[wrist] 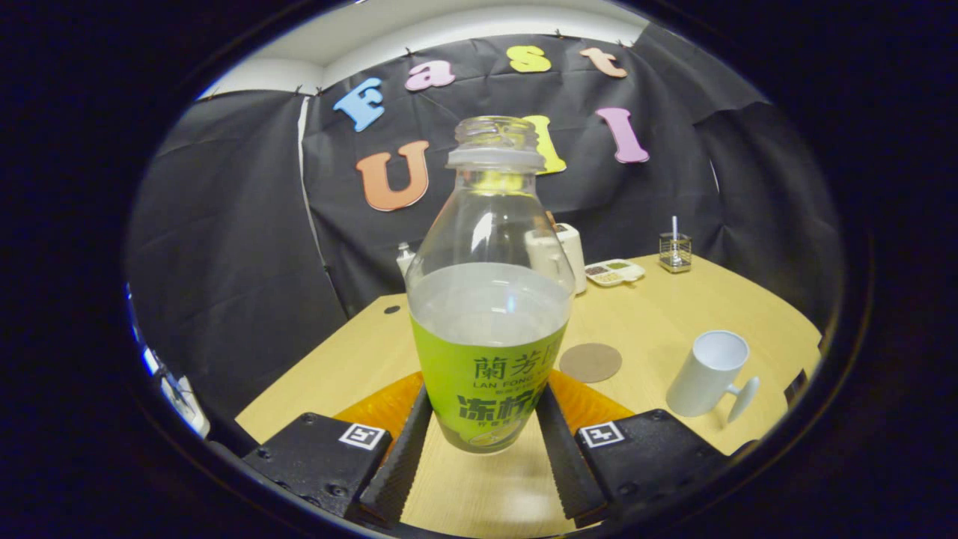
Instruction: Take the bottle from table, then pour the juice into the cup, finally place the bottle on the coaster
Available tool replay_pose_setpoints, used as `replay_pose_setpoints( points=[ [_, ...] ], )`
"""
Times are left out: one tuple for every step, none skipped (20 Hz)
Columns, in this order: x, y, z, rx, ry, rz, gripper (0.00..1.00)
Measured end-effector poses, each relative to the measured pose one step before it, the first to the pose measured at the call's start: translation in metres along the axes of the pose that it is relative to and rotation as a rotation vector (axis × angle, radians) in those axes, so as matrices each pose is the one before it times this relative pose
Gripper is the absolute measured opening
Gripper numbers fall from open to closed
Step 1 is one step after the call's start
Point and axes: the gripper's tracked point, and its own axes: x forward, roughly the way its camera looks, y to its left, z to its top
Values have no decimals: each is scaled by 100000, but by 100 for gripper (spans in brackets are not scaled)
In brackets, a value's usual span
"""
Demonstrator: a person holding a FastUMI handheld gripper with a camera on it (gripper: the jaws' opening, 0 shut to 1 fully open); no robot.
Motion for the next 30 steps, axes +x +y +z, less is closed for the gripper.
replay_pose_setpoints(
  points=[
    [-133, -201, 124, 3583, -1291, 1307, 80],
    [-139, -175, 91, 4215, -1214, 1288, 80],
    [-20, -63, 33, 5087, -1268, 2276, 80],
    [-39, 401, 90, 5815, -894, 4934, 79],
    [53, 492, -37, 5975, -461, 5330, 79],
    [-54, 264, 232, 5807, -1253, 3328, 79],
    [-271, 40, 352, 4842, -1543, 2263, 79],
    [-87, 62, 396, 4059, -1254, 1672, 79],
    [-76, -50, 178, 3549, -1027, 1032, 79],
    [-64, 22, 290, 2850, -743, 713, 79],
    [-36, 134, 159, 2533, -573, 1018, 79],
    [16, 195, 31, 2931, -670, 1455, 79],
    [0, 184, 153, 3514, -397, 1513, 79],
    [-19, 179, 97, 3757, -292, 1600, 79],
    [85, 236, 95, 3581, -129, 1775, 79],
    [-27, 135, 71, 3193, 44, 1359, 79],
    [-7, 101, 146, 2691, 138, 1002, 79],
    [-81, 182, 103, 2380, 273, 707, 79],
    [-38, 49, 184, 2491, 41, 333, 79],
    [-43, 127, 185, 2579, -29, 374, 79],
    [-8, 106, 249, 2983, -216, 445, 79],
    [-9, 99, 134, 3096, -372, 274, 78],
    [-25, 171, 148, 2954, -159, 220, 78],
    [-12, 174, 414, 2862, -538, 538, 79],
    [-108, 119, 209, 2410, -286, 315, 78],
    [-65, 75, 218, 2160, -94, 386, 79],
    [-99, 186, 314, 2901, -245, 685, 79],
    [45, -48, 372, 2679, -280, 215, 79],
    [329, -119, 401, 2297, -241, -265, 78],
    [836, -504, 591, 2479, -271, -426, 79]
  ],
)
